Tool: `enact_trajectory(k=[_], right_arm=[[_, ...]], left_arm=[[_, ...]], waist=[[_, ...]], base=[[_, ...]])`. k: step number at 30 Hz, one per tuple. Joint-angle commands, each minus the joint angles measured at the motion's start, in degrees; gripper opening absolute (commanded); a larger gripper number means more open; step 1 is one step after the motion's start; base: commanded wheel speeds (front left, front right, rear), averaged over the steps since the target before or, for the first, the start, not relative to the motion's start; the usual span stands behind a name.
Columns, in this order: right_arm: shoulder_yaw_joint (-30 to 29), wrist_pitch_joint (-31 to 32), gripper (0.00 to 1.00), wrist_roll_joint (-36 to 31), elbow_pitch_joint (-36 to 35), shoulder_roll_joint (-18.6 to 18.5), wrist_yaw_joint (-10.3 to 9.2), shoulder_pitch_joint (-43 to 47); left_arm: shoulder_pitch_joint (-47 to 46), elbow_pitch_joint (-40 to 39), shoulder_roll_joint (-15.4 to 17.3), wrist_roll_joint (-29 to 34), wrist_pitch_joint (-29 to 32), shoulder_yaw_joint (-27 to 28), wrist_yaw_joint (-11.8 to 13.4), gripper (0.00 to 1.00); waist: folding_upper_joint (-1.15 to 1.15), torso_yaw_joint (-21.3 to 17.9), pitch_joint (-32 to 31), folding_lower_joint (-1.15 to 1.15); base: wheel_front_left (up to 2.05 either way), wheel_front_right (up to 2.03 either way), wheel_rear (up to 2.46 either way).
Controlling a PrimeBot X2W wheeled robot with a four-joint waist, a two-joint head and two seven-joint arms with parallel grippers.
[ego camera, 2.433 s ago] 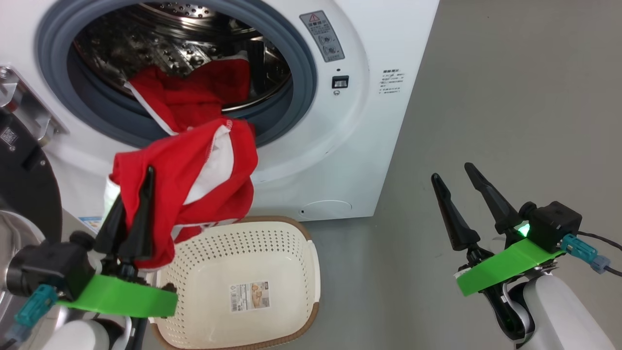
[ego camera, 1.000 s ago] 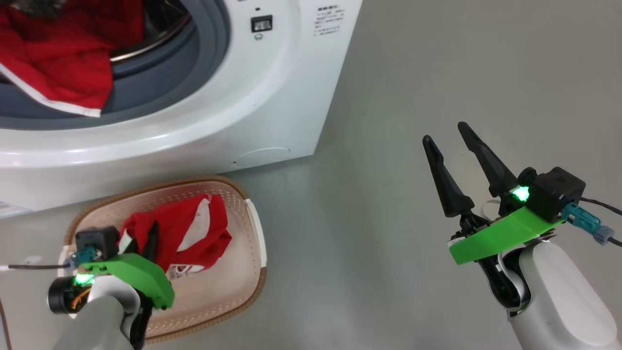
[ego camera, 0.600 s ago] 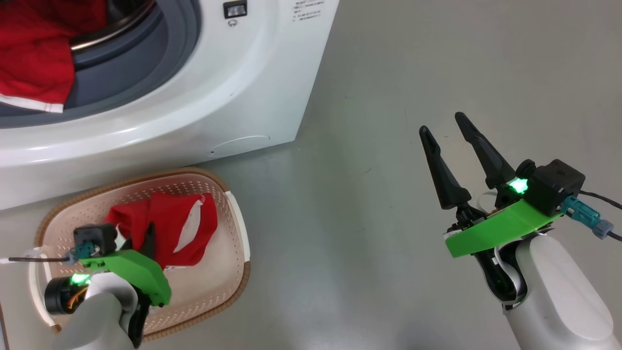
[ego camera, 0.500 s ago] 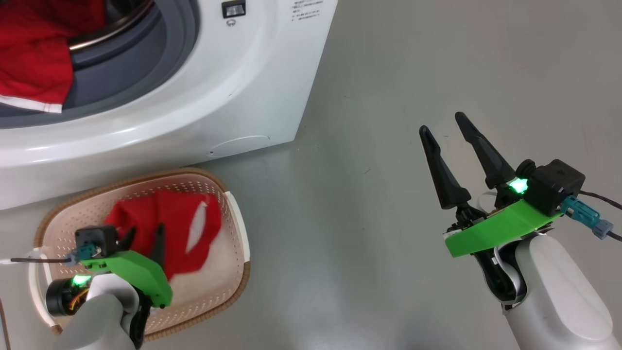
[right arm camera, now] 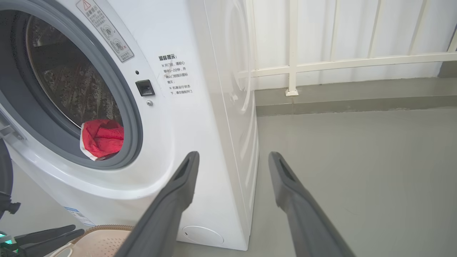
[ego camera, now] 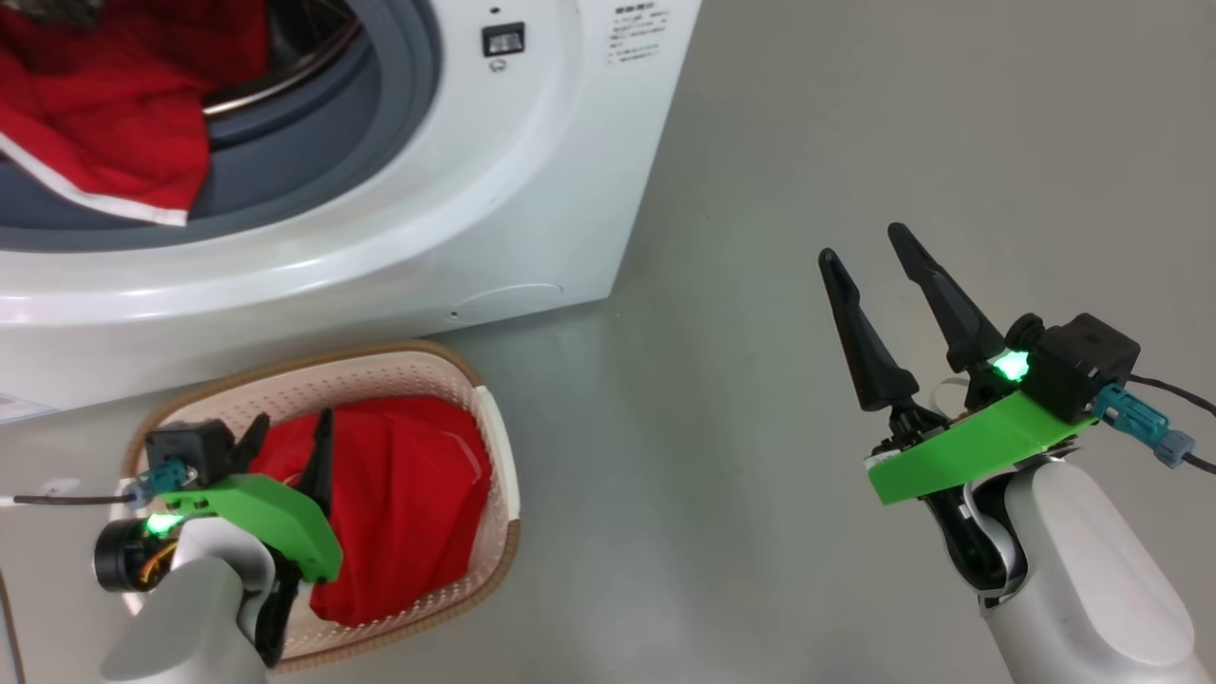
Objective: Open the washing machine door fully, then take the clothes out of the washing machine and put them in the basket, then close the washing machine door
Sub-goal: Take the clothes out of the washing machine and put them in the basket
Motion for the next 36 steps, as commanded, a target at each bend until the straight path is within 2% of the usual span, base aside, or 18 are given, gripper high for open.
enact_trajectory(k=[1,13,20,36], right_arm=[[0.73,-0.27,1.00,-0.12,-1.05,-0.09,0.09,0.82],[0.31,-0.27,1.00,0.16,-0.33,-0.72,0.09,2.63],[0.53,-0.27,1.00,0.28,-0.31,-1.06,0.09,3.53],[1.36,-0.27,1.00,0.63,0.46,-2.14,0.09,5.58]], left_arm=[[1.23,-1.37,1.92,-0.03,-0.70,1.42,-0.17,1.00],[5.12,-10.65,2.83,2.26,-0.70,4.35,-0.17,1.00],[8.62,-17.24,3.32,4.87,-0.70,8.32,-0.05,1.00],[18.36,-35.11,2.02,10.72,-0.70,16.01,3.57,1.00]], waist=[[0.00,1.01,-0.98,0.00],[0.00,3.91,-5.15,0.00],[0.00,5.04,-6.98,0.00],[0.00,6.62,-11.24,0.00]], base=[[0.00,0.00,0.00],[0.00,0.00,0.00],[0.00,0.00,0.00],[0.00,0.00,0.00]])
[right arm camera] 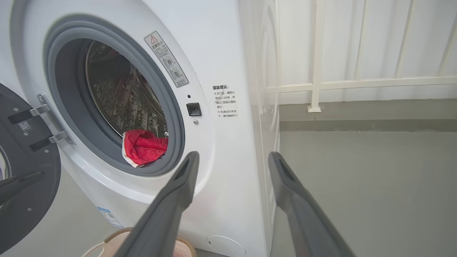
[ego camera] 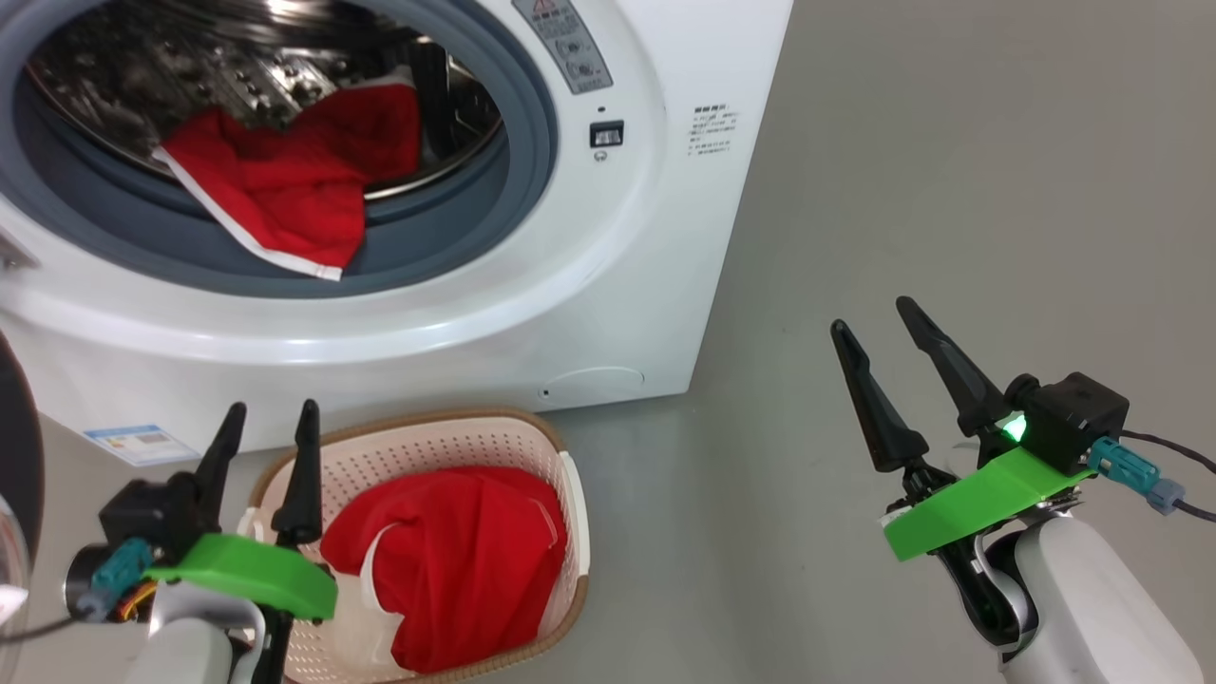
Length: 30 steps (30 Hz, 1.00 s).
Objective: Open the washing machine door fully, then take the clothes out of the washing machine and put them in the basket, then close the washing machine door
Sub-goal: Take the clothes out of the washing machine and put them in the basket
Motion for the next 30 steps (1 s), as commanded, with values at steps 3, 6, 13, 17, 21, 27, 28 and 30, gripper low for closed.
enact_trajectory(k=[3,6,13,17,21,27,28,30], right_arm=[[1.09,-0.27,1.00,0.51,-1.09,-0.35,0.09,1.00],[1.08,-0.27,1.00,0.61,-0.96,-0.45,0.09,1.52],[0.92,-0.27,1.00,0.81,-0.83,-0.76,0.09,2.78],[0.87,-0.27,1.00,0.81,-0.83,-0.80,0.09,3.15],[0.77,-0.27,1.00,0.78,-0.91,-0.89,0.09,3.38],[0.66,-0.27,1.00,0.80,-1.19,-0.97,0.09,3.34],[0.62,-0.27,1.00,0.81,-1.21,-0.99,0.09,3.35],[0.59,-0.27,1.00,0.82,-1.22,-1.02,0.09,3.33]], left_arm=[[1.64,-4.28,1.40,1.24,-0.61,2.87,1.25,1.00],[3.57,-7.54,1.34,1.89,-0.61,3.73,1.96,1.00],[7.67,-13.38,1.42,2.48,-0.61,5.10,3.29,1.00],[9.60,-15.93,1.63,2.29,-0.61,5.74,4.08,1.00],[10.74,-17.88,1.62,2.06,-0.41,5.85,4.70,1.00],[11.47,-19.74,1.47,1.90,-0.25,5.82,5.54,1.00],[11.53,-19.92,1.45,1.86,-0.24,5.81,5.63,1.00],[11.59,-20.20,1.43,1.75,-0.22,5.79,5.78,1.00]], waist=[[0.00,0.20,-1.30,0.00],[0.00,0.33,-2.15,0.00],[0.00,0.71,-3.86,0.00],[0.00,0.95,-4.56,0.00],[0.00,1.23,-4.83,0.00],[0.00,1.32,-4.72,0.00],[0.00,1.32,-4.70,0.00],[0.00,1.29,-4.66,0.00]], base=[[0.00,0.00,0.00],[0.00,0.00,0.00],[0.00,0.00,0.00],[0.00,0.00,0.00],[0.00,0.00,0.00],[0.00,0.00,0.00],[0.00,0.00,0.00],[0.00,0.00,0.00]])
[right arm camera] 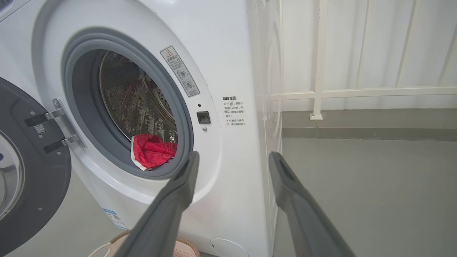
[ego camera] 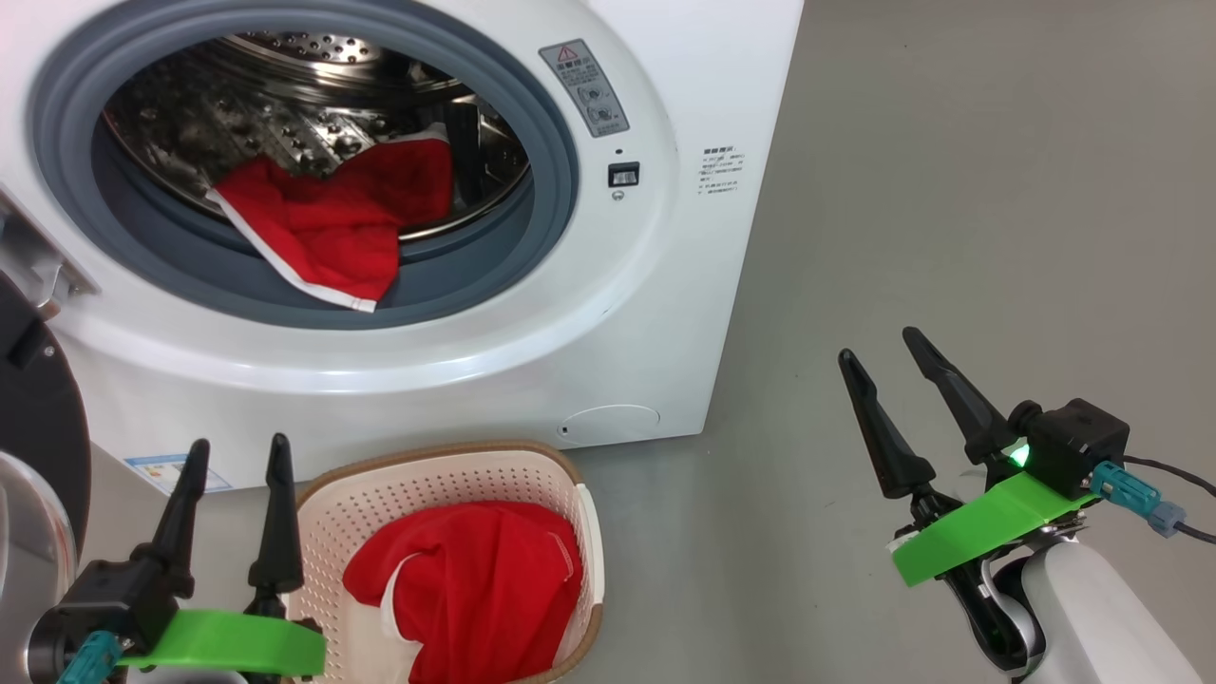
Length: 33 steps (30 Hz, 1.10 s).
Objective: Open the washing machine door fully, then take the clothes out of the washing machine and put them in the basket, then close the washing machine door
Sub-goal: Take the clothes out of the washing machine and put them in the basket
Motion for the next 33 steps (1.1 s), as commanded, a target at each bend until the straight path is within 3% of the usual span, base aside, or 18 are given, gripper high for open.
enact_trajectory(k=[1,33], right_arm=[[0.77,-0.27,1.00,0.76,-1.49,-0.40,0.09,0.80],[0.73,-0.27,1.00,0.61,-1.34,-0.20,0.09,0.22]], left_arm=[[-0.69,-1.83,1.30,-0.37,-0.17,2.13,0.66,1.00],[-1.41,-2.05,1.89,-1.45,-0.10,1.27,1.31,1.00]], waist=[[0.00,-0.05,0.01,0.00],[0.00,-0.38,0.75,0.00]], base=[[0.00,0.00,0.00],[0.00,0.00,0.00]])
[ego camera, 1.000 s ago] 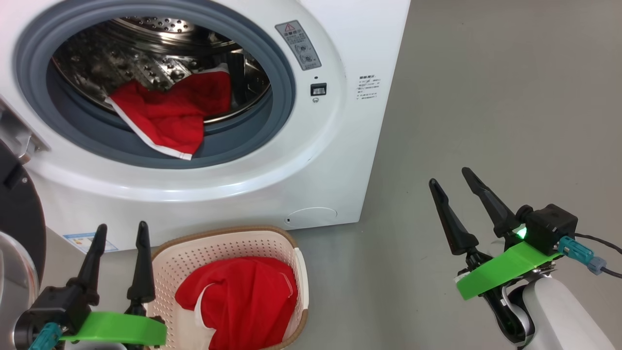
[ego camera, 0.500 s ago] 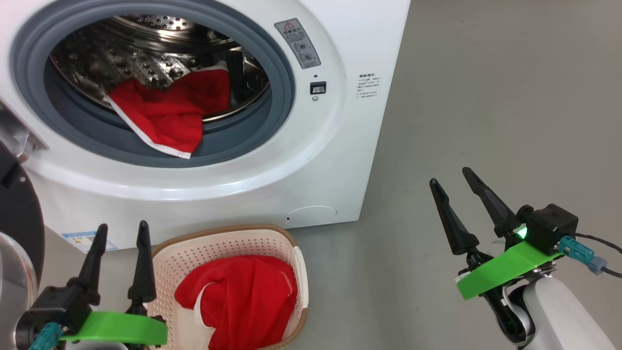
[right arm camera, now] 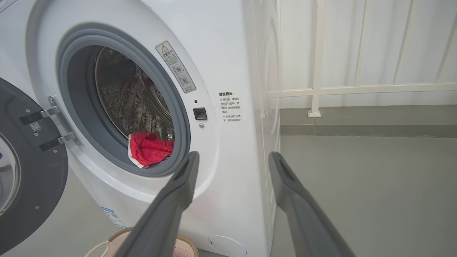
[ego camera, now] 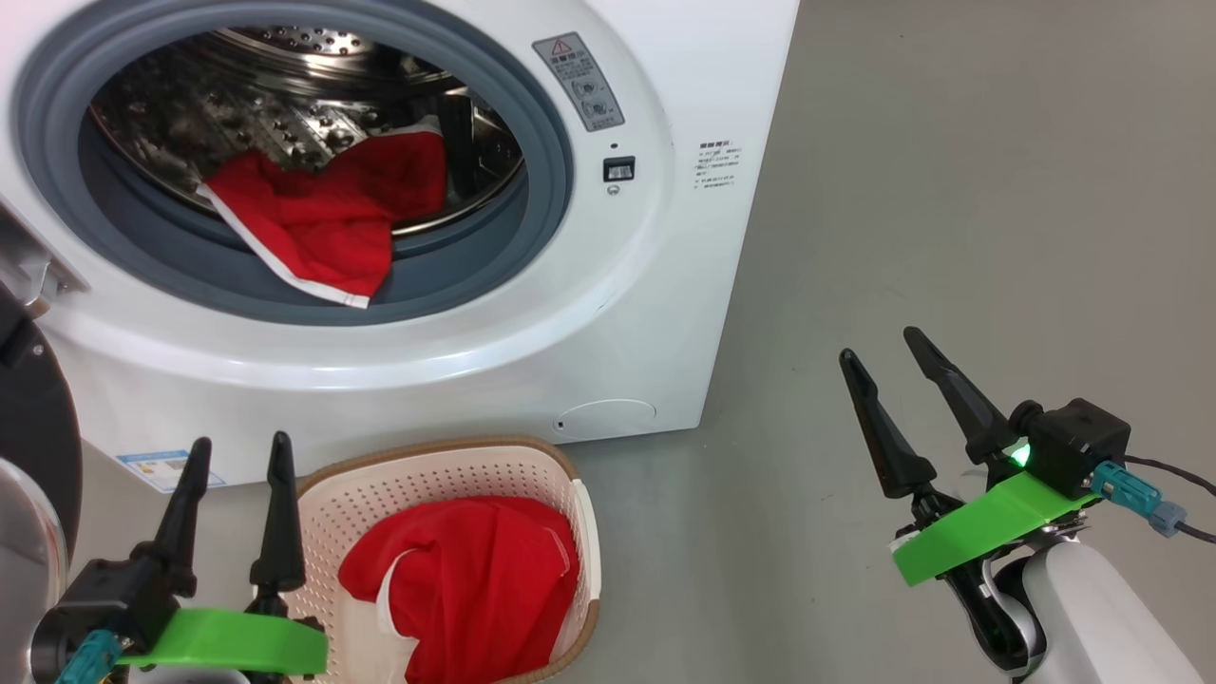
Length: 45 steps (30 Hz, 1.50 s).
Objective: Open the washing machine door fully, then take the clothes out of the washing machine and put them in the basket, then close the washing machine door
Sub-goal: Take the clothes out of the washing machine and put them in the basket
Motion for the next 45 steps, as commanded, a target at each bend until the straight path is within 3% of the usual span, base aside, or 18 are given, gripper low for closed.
enact_trajectory(k=[1,19,45], right_arm=[[0.76,-0.27,1.00,0.59,-1.37,-0.10,0.09,0.21],[0.56,-0.27,1.00,0.29,-2.46,0.70,0.09,-1.53],[-0.26,-0.27,1.00,-0.45,-4.56,3.05,0.09,-5.78]], left_arm=[[-1.58,-1.45,1.61,-0.34,-0.10,1.93,0.57,1.00],[-15.93,7.42,3.64,2.15,5.56,-1.63,-0.72,1.00],[-49.11,38.49,6.39,5.08,8.56,-3.48,-1.82,1.00]], waist=[[0.00,0.01,0.09,0.00],[0.00,-1.04,4.94,0.00],[0.00,-6.71,17.38,0.00]], base=[[0.00,0.00,0.00],[0.00,0.00,0.00],[0.00,0.00,0.00]])
